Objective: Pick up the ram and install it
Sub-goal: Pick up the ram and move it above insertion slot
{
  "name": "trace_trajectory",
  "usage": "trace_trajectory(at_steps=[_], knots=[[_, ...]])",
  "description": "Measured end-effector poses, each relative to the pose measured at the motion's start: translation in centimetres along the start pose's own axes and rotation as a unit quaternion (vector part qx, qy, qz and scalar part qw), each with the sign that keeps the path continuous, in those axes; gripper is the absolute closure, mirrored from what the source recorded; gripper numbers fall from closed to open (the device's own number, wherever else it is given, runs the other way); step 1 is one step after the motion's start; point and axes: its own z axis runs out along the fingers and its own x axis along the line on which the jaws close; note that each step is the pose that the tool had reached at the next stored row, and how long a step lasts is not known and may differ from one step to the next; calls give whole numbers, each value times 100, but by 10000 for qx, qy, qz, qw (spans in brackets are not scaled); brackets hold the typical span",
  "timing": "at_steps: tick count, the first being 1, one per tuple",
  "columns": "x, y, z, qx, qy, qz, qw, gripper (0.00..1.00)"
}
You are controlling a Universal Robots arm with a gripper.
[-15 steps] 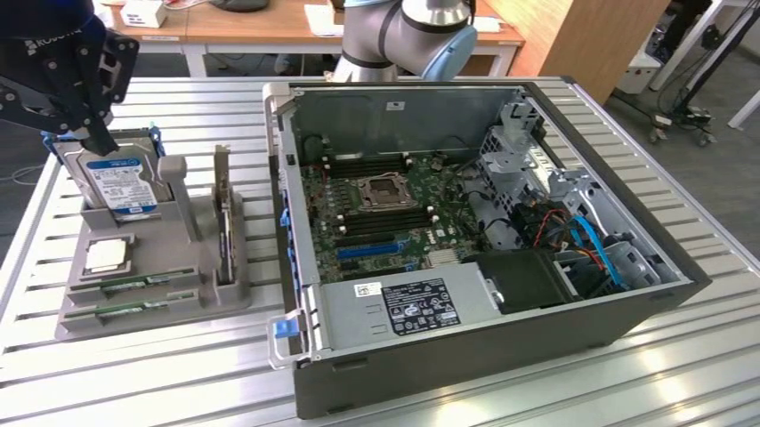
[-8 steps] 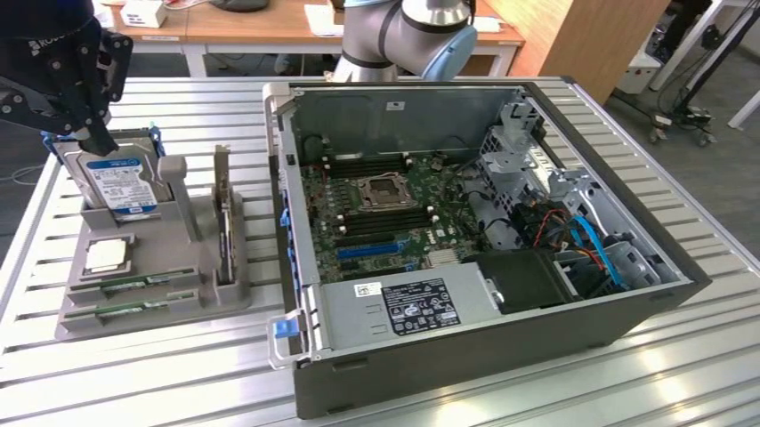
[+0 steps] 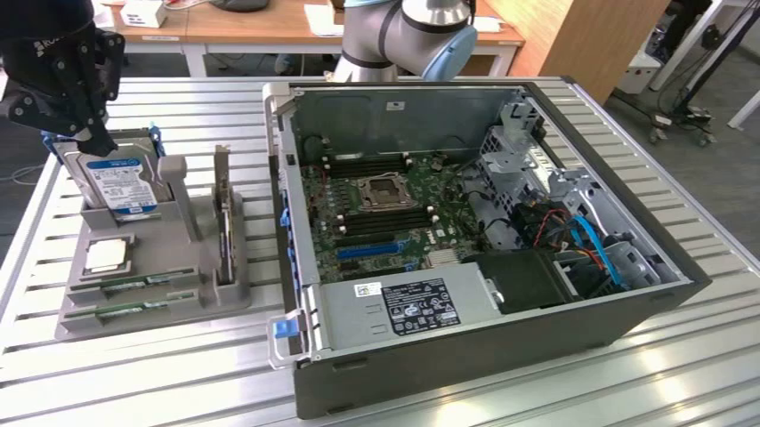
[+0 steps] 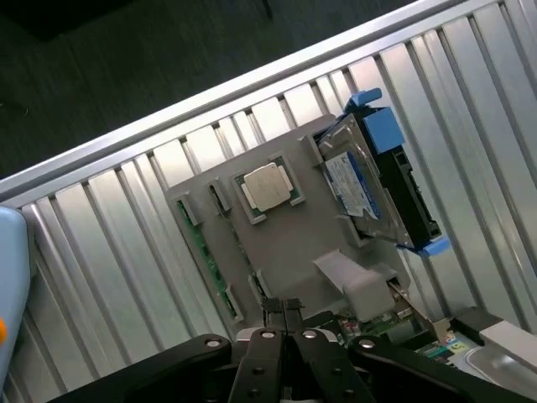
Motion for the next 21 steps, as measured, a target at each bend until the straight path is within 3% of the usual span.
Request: trace_trajectory(at_steps=[6,11,16,21], knots=[[0,-1,5,-12,25,-547,9985,90],[0,-1,8,-23,45,-1000,9950,90],[0,-1,12,-34,66,-1451,9894,90],[0,-1,16,-44,86,-1902,9817,90]])
